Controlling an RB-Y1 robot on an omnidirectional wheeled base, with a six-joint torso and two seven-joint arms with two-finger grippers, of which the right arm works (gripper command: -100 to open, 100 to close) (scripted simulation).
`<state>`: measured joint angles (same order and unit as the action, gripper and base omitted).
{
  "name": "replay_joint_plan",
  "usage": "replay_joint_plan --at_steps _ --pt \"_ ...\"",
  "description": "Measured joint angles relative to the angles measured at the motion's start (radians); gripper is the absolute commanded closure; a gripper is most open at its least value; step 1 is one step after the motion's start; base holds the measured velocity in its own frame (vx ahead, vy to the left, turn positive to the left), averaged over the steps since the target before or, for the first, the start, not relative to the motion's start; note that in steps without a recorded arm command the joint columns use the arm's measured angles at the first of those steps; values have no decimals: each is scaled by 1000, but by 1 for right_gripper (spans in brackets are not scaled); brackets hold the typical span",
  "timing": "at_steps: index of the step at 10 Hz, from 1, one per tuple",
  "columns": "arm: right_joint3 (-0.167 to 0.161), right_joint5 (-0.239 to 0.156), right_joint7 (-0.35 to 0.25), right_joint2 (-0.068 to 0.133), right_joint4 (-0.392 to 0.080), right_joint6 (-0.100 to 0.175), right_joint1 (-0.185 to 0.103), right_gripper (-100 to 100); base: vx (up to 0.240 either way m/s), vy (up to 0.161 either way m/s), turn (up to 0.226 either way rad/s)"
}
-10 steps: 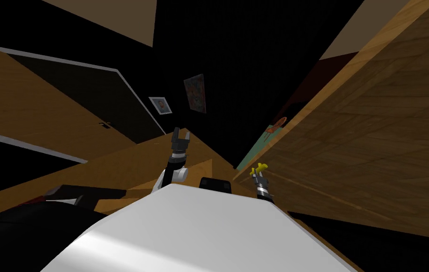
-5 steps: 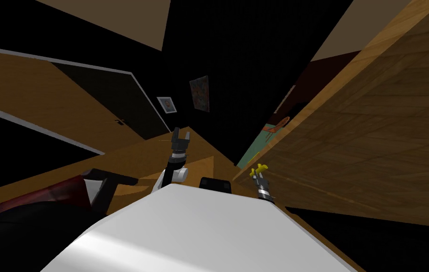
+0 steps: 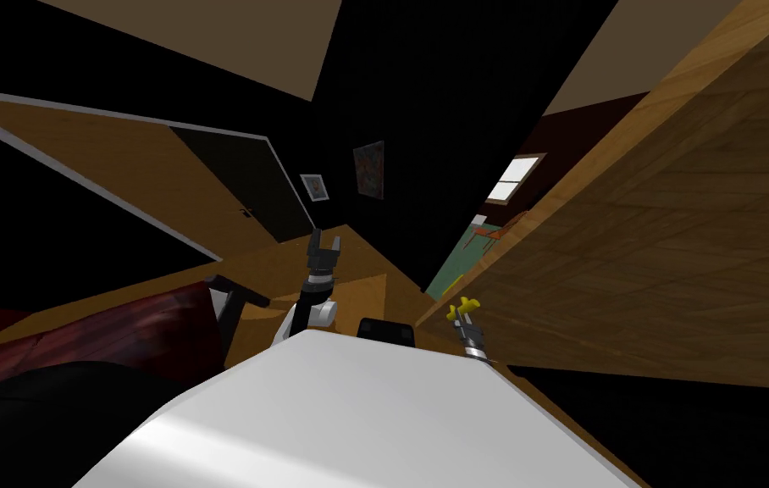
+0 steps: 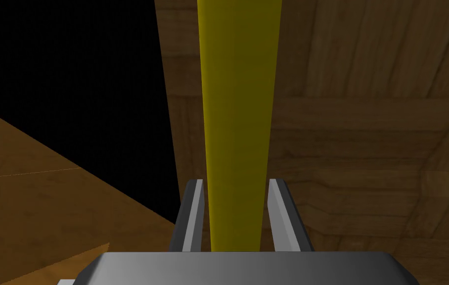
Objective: Pull the door open
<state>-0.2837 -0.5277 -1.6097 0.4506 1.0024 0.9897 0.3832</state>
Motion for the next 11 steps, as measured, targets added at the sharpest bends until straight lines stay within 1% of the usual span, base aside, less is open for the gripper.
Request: replay_joint_plan --at_steps 1,2,3,4,6,7,8,9,11 --pt "-4 2 -2 -1 -2 1 3 100 -168 -17 170" --pt "-9 5 -10 8 -9 10 4 100 -232 -67 132" --pt "-16 10 -19 13 -12 22 4 100 -230 -15 155" --pt "-21 14 -28 23 -13 33 7 100 -243 -5 123" --pt "-37 24 -53 38 -41 66 5 100 -263 -40 116" --pt "-46 29 -62 47 -41 73 12 100 -218 -66 134" --pt "-56 35 -73 54 -46 83 17 100 -98 -24 37" --pt "-60 37 -75 54 -48 84 19 100 -168 -21 112" --pt "-65 43 -88 64 -59 98 12 100 -230 -30 149"
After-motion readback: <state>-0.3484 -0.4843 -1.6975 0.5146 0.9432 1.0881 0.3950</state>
